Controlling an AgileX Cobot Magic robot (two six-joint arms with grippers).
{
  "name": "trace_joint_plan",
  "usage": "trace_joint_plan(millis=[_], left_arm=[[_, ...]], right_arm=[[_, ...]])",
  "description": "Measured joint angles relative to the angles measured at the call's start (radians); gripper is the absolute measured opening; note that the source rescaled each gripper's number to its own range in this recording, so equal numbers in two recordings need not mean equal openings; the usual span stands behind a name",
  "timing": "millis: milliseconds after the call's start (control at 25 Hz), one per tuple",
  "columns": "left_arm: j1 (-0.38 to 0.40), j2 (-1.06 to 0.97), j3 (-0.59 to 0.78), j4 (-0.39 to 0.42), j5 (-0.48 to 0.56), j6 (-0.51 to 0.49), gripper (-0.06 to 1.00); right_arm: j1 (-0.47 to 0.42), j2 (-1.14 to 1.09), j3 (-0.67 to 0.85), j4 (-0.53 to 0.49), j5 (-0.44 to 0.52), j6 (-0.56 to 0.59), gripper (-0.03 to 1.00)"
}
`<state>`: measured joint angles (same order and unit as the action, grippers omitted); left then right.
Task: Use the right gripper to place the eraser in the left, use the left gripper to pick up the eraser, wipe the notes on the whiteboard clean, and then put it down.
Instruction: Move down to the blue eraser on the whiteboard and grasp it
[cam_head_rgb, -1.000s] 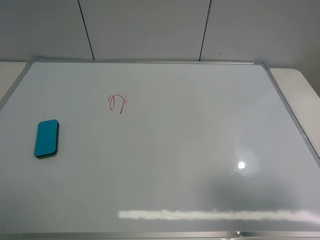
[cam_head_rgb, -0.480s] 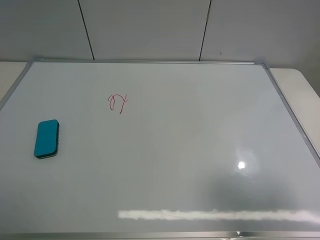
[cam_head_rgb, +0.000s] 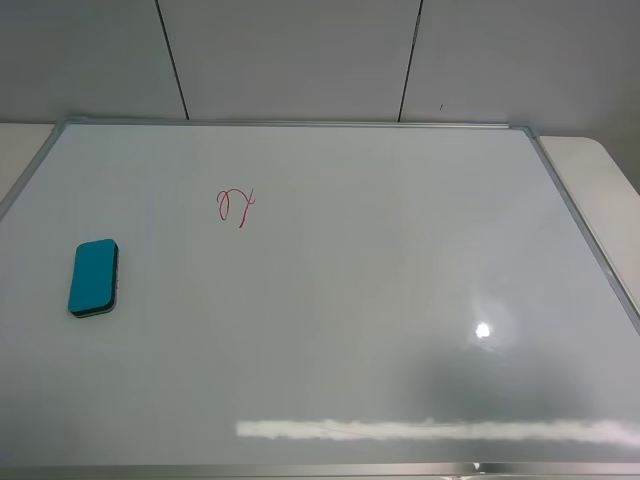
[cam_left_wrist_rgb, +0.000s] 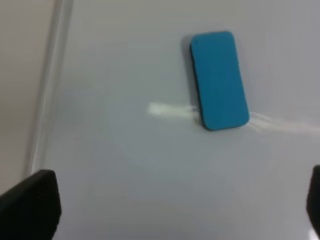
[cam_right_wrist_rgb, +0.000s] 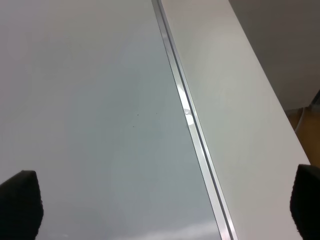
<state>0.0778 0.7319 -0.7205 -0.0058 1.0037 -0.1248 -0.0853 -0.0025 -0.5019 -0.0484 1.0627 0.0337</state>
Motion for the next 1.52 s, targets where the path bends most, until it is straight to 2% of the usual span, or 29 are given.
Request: trace_joint_plan(millis=[320,720,1080,1520], left_arm=[[0.0,0.319,-0.095,-0.005,0.005,-0.09,1.0],[-0.012,0.518,-0.106,-0.031,-0.03,-0.114,1.0],[-0.169,0.637,-0.107,-0.012,-0.158,-0.198,1.0],[-0.178,0.869,-0.107,-0.027,-0.328,-0.208,1.0]], right_arm=[[0.0,0.0,0.0,0.0,0.0,0.0,1.0],[0.0,0.0,0.0,0.0,-0.001,-0.002,1.0],[0.0,0.0,0.0,0.0,-0.004,-0.002,1.0],[0.0,0.0,0.0,0.0,-0.004,-0.002,1.0]])
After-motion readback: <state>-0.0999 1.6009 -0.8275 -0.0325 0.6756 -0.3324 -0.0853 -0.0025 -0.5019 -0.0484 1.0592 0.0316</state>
